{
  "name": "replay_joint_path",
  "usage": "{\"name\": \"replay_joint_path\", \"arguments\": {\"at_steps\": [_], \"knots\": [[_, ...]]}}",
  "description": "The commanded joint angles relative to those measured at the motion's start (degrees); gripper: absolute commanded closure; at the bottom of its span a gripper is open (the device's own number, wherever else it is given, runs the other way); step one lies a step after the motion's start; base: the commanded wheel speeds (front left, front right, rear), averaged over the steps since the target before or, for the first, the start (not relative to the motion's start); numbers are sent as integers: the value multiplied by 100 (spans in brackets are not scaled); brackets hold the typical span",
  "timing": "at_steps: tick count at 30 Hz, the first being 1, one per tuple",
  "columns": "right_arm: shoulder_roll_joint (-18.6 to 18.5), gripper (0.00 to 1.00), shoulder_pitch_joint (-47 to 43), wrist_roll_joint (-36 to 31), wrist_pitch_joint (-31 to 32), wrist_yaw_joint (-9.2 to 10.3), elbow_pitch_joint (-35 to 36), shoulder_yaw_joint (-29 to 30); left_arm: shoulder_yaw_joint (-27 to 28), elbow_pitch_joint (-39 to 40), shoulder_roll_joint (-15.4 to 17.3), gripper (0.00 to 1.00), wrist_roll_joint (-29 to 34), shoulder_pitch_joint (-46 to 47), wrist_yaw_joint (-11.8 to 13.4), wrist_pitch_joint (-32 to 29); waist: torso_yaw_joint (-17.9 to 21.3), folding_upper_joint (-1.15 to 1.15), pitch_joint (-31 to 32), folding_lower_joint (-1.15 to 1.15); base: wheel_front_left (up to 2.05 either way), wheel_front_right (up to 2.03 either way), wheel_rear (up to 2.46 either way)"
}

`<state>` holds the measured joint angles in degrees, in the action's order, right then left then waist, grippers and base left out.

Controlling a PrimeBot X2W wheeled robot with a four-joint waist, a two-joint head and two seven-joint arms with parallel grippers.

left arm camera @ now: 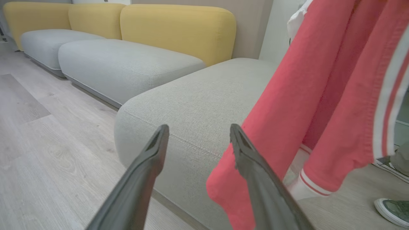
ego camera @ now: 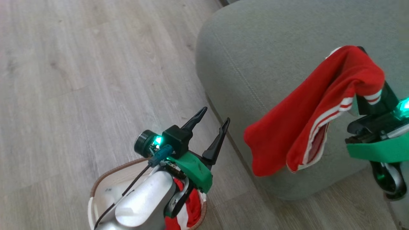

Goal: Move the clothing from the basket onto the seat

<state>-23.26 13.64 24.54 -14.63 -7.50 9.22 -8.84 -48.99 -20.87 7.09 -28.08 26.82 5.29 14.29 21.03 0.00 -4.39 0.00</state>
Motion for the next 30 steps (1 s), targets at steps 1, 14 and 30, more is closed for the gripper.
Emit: {"name": "replay_joint_path", "arguments": {"at_steps": [1,14,30], "knots": [[-80,100,51,19,-37,1,281,53,249,125,1,0,57,360,-4,67,167,0,-55,0,0,0,0],[-308,100,662,58,-37,1,246,-99,396,65,-50,0,163,365,-27,70,506,0,-143,0,0,0,0],[-1783,100,3423,726,-37,1,-1228,-563,183,91,-165,0,513,953,79,-76,229,0,-1190,0,0,0,0]]}}
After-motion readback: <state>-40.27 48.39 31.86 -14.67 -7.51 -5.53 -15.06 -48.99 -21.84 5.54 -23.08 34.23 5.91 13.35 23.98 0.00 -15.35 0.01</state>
